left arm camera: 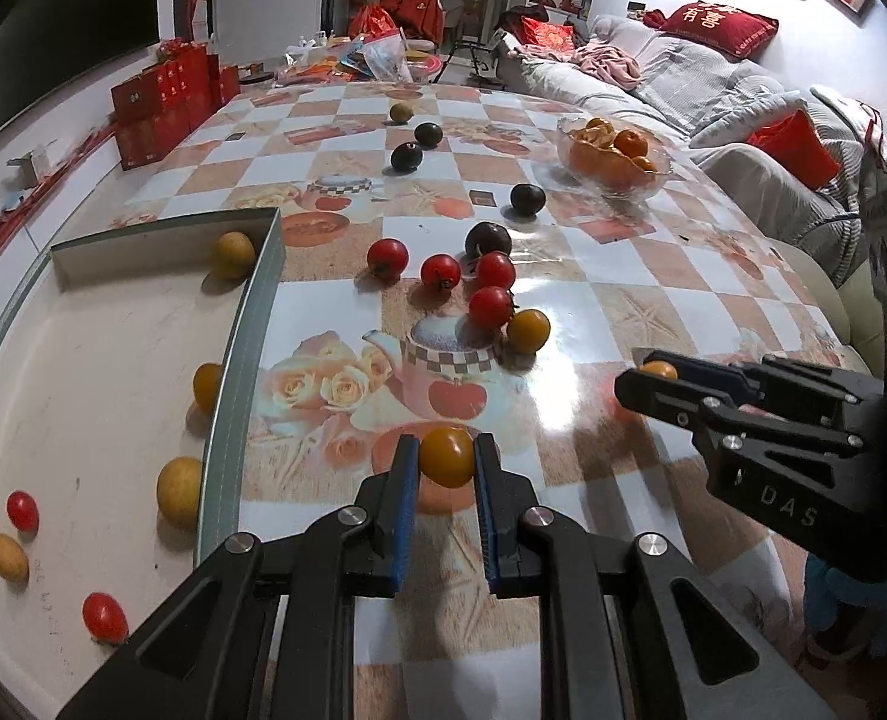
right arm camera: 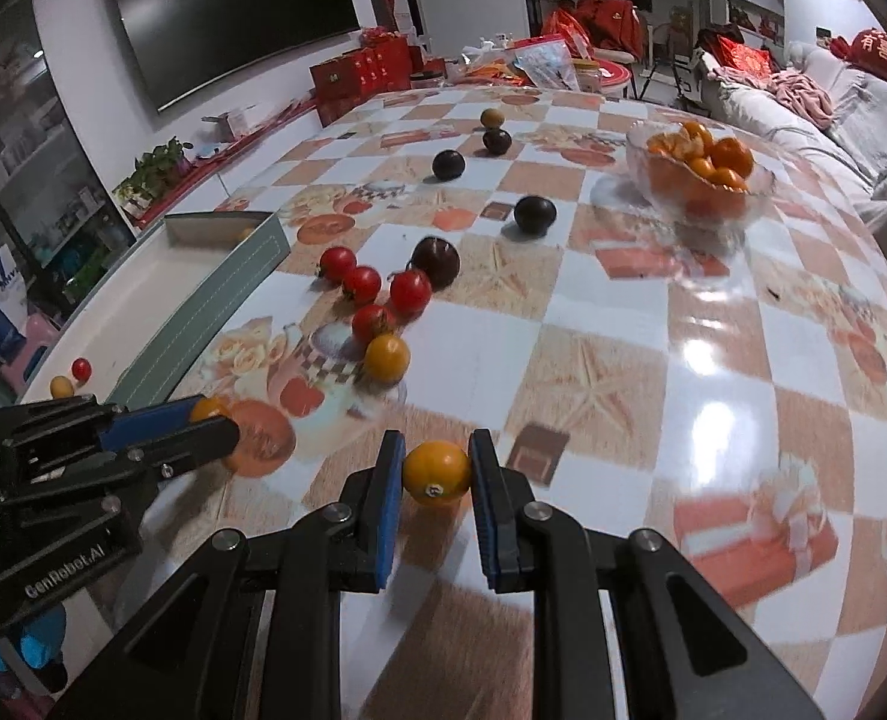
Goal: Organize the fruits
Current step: 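Carry both held fruits over the white tray and open both tools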
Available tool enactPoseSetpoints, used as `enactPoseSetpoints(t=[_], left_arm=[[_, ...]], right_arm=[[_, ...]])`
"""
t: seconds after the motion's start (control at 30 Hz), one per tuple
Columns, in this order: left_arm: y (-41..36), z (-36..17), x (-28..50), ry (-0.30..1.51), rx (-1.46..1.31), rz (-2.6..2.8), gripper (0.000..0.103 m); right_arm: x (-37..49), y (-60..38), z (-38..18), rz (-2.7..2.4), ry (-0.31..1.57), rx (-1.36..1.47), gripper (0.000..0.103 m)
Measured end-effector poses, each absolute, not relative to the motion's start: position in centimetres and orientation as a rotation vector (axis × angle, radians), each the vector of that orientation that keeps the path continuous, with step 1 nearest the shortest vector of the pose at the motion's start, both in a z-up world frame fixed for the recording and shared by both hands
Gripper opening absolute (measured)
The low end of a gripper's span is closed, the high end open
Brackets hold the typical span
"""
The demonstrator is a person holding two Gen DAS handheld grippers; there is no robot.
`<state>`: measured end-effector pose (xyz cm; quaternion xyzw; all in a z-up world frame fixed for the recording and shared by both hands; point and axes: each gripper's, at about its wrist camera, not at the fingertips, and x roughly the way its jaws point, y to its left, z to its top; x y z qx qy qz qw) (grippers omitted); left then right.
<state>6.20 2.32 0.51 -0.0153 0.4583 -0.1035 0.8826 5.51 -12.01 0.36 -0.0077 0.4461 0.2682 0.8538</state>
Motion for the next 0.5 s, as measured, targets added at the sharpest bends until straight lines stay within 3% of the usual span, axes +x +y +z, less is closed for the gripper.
enactPoseSetpoints(t=[0.5], left_arm=[[2.8,2.3,3.6,0.916,-0.033,-0.24,0.019]], right_arm=[[2.9,-12.8,1.3,0.544,0.951,0.029,0.023]])
